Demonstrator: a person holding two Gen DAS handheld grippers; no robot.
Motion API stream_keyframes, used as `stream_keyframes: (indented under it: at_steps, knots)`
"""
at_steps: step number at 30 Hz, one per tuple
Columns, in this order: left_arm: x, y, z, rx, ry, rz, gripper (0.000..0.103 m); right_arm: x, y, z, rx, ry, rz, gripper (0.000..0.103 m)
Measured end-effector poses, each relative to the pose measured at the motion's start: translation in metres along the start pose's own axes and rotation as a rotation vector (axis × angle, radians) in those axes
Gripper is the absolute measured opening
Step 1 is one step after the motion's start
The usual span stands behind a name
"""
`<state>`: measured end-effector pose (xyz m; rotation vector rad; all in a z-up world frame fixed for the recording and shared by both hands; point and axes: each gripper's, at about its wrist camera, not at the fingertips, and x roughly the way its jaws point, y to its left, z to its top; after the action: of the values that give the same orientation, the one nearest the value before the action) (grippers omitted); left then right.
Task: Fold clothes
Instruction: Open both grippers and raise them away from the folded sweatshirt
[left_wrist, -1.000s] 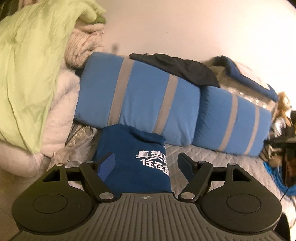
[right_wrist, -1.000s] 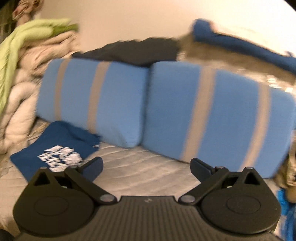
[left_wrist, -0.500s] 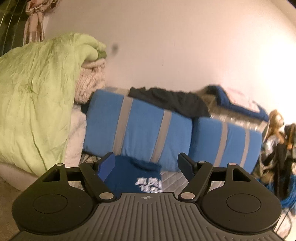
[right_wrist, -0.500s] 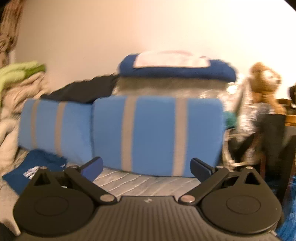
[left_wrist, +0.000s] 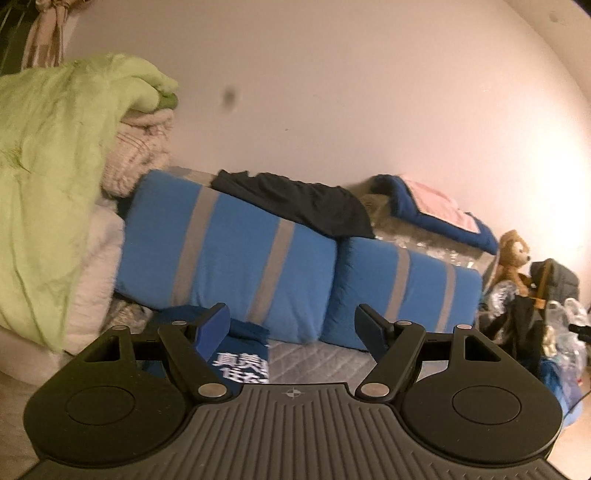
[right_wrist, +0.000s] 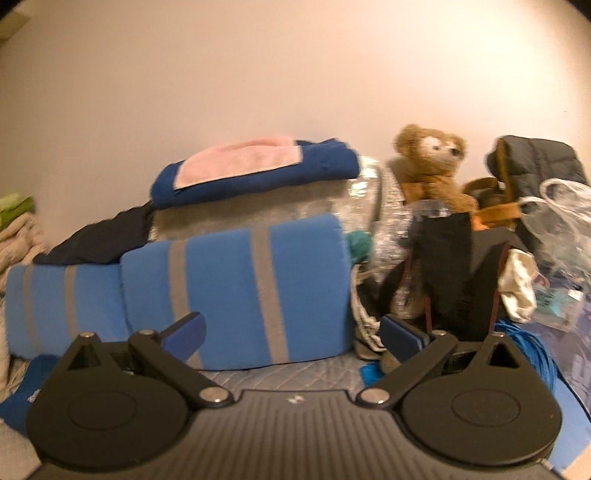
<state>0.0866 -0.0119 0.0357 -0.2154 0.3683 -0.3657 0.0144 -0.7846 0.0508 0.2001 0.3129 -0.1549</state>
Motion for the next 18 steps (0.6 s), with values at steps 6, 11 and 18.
stream_keyframes:
  at_steps: [6, 11, 18]
  knots:
    - [0.005, -0.007, -0.005, -0.006, 0.007, -0.018, 0.074, -0.012, -0.022, 0.003, 0.048, 0.004, -0.038, 0.102]
    - [0.006, -0.009, -0.005, -0.041, 0.007, -0.018, 0.074, -0.02, -0.033, 0.001, 0.043, 0.002, -0.048, 0.102]
    - [-0.016, -0.011, -0.003, -0.047, 0.051, 0.015, 0.074, -0.035, -0.057, 0.004, 0.051, 0.034, -0.055, 0.102]
